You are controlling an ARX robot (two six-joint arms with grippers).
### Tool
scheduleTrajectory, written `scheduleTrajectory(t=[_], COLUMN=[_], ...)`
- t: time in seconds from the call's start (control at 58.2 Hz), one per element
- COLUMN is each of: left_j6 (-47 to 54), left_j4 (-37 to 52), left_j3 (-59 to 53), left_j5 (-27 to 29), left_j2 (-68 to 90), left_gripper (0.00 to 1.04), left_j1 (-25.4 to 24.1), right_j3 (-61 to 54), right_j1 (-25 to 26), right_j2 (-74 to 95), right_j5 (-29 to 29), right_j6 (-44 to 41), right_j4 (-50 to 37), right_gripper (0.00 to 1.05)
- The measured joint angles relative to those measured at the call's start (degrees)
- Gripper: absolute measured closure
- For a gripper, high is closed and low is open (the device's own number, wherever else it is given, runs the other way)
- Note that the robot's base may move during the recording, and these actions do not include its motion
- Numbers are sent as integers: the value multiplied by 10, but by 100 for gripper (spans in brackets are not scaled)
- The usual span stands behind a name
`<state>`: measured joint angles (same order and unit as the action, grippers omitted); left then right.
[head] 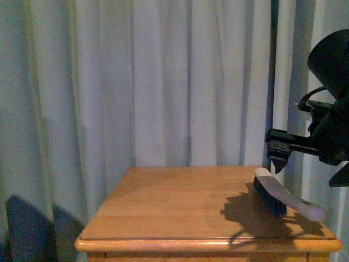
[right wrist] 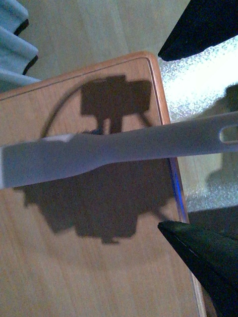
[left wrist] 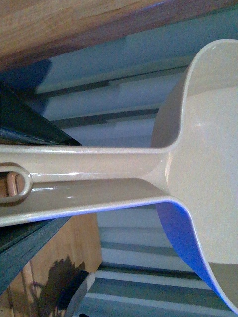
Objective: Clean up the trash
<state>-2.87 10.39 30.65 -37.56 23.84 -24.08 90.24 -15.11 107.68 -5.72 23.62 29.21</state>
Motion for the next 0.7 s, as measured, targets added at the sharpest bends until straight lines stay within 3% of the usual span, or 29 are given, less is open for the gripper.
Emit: scheduleTrajectory(t=[0.567, 0.705], left_j6=[0, 0], left_j4=[0, 0], left_j3=[0, 0], left_j5=[0, 0], left_j2=[0, 0], left_gripper=[77, 77], left_j1=[0, 0], right_j3=[22, 21], right_j1=[-3, -2], right_j2=[74, 75], right_j5=[4, 4], right_j6=[32, 32], right_j4=[-4, -9], right_gripper=[7, 29])
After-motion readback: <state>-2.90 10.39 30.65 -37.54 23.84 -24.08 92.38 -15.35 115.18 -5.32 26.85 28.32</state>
